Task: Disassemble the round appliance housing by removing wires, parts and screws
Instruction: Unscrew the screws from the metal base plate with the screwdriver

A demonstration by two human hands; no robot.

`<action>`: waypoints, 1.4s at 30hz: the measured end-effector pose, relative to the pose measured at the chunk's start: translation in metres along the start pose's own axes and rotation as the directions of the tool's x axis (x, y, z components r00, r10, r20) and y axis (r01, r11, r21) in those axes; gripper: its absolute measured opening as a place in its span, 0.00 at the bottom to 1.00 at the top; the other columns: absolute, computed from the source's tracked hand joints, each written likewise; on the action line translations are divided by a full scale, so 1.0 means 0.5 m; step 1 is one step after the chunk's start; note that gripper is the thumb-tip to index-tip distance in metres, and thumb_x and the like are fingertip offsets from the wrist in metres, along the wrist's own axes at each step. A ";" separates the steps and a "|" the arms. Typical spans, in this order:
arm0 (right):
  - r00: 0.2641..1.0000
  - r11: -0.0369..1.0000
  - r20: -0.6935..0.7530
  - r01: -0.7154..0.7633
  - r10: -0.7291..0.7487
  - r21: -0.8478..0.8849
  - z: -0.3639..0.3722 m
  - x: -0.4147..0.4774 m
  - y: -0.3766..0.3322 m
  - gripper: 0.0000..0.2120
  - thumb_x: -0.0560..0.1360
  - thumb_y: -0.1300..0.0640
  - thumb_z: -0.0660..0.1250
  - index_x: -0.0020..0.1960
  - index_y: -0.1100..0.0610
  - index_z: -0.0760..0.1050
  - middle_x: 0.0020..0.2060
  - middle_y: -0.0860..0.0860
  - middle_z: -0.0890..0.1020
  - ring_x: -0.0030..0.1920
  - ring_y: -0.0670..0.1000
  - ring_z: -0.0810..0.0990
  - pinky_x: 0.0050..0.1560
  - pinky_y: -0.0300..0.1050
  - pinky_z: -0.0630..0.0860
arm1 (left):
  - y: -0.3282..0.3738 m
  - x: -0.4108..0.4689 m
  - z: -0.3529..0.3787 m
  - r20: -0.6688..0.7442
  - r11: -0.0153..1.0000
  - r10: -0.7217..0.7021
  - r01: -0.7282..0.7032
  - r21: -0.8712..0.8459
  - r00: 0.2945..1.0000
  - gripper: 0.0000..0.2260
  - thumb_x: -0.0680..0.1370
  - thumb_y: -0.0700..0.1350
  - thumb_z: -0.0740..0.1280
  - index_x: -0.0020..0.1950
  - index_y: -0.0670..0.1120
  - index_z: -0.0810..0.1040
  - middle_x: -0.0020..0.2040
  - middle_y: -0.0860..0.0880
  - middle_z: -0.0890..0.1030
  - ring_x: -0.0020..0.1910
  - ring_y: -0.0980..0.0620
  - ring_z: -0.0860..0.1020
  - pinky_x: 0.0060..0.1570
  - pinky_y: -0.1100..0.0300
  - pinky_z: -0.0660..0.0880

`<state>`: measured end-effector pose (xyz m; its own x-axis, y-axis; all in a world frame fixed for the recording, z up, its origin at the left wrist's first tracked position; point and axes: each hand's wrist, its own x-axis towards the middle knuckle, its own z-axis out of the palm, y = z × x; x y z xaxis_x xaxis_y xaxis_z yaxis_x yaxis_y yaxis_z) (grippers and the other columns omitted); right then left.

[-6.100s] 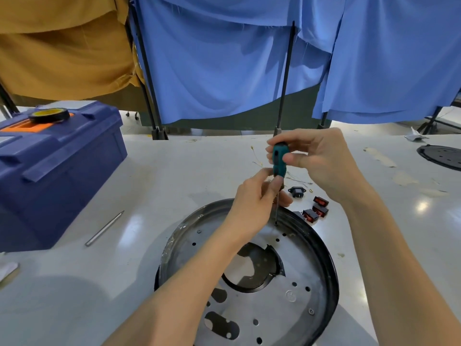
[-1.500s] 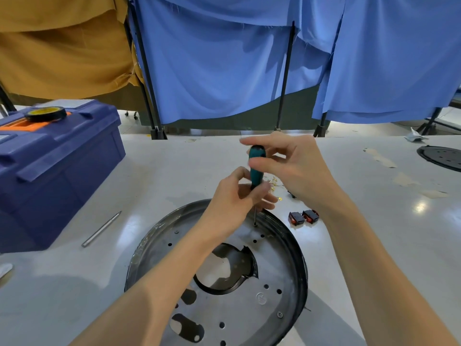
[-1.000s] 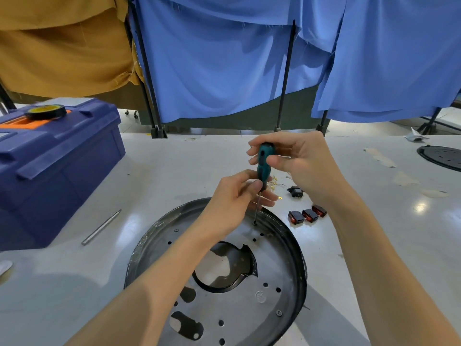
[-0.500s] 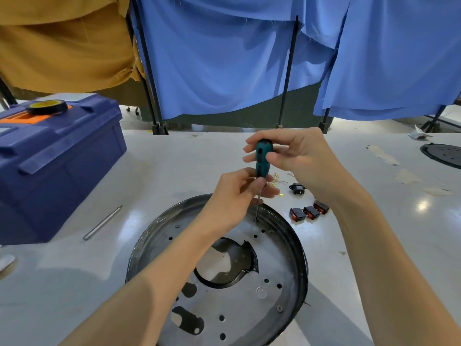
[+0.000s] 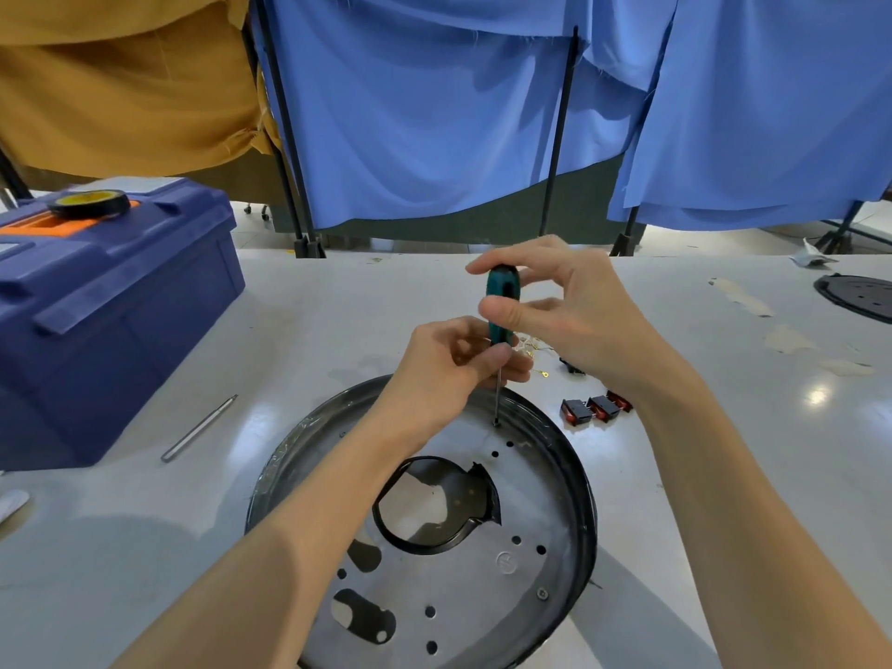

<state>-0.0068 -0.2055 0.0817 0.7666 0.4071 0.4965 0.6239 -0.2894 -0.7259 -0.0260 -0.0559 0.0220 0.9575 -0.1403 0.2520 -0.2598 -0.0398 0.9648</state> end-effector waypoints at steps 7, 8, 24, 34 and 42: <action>1.000 0.996 0.001 0.007 -0.007 0.093 -0.006 0.001 0.001 0.18 0.74 0.73 0.64 0.55 0.56 0.81 0.47 0.52 0.85 0.50 0.48 0.84 0.55 0.41 0.80 | 0.004 -0.002 0.003 0.055 1.000 -0.004 0.003 0.004 0.998 0.06 0.80 0.40 0.63 0.56 0.45 0.77 0.48 0.48 0.85 0.50 0.51 0.83 0.52 0.57 0.79; 1.000 0.993 0.022 -0.003 0.000 0.114 -0.007 0.001 0.001 0.16 0.75 0.72 0.63 0.55 0.56 0.81 0.47 0.52 0.85 0.50 0.48 0.84 0.54 0.39 0.80 | 0.003 -0.001 0.003 0.057 1.000 -0.014 0.014 0.000 0.998 0.07 0.81 0.39 0.61 0.56 0.45 0.77 0.48 0.48 0.85 0.50 0.51 0.83 0.52 0.57 0.79; 0.999 1.000 0.033 -0.019 0.020 -0.004 -0.003 0.002 -0.006 0.10 0.74 0.57 0.71 0.55 0.49 0.81 0.53 0.49 0.80 0.52 0.44 0.80 0.51 0.33 0.77 | 0.001 0.000 0.005 0.049 0.999 -0.025 0.024 0.029 0.998 0.08 0.82 0.37 0.59 0.56 0.38 0.76 0.48 0.43 0.85 0.48 0.48 0.84 0.54 0.54 0.79; 0.999 0.999 0.039 0.021 -0.023 0.030 -0.014 0.001 0.000 0.14 0.73 0.69 0.67 0.53 0.55 0.82 0.49 0.49 0.83 0.52 0.45 0.82 0.53 0.36 0.78 | 0.003 -0.003 0.004 0.044 0.999 -0.026 0.027 -0.025 0.999 0.05 0.80 0.36 0.63 0.53 0.39 0.77 0.45 0.43 0.85 0.46 0.47 0.85 0.50 0.57 0.80; 1.000 0.998 -0.015 0.027 -0.026 0.059 -0.014 0.001 -0.001 0.17 0.72 0.71 0.68 0.55 0.55 0.82 0.46 0.50 0.85 0.49 0.48 0.84 0.52 0.40 0.80 | 0.011 -0.003 -0.001 0.090 1.000 -0.014 0.016 -0.023 0.996 0.06 0.79 0.40 0.65 0.56 0.44 0.77 0.48 0.44 0.85 0.48 0.46 0.84 0.53 0.54 0.79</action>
<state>-0.0056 -0.2113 0.0855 0.7523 0.4018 0.5221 0.6340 -0.2264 -0.7394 -0.0290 -0.0553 0.0269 0.9460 -0.2279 0.2305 -0.2411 -0.0193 0.9703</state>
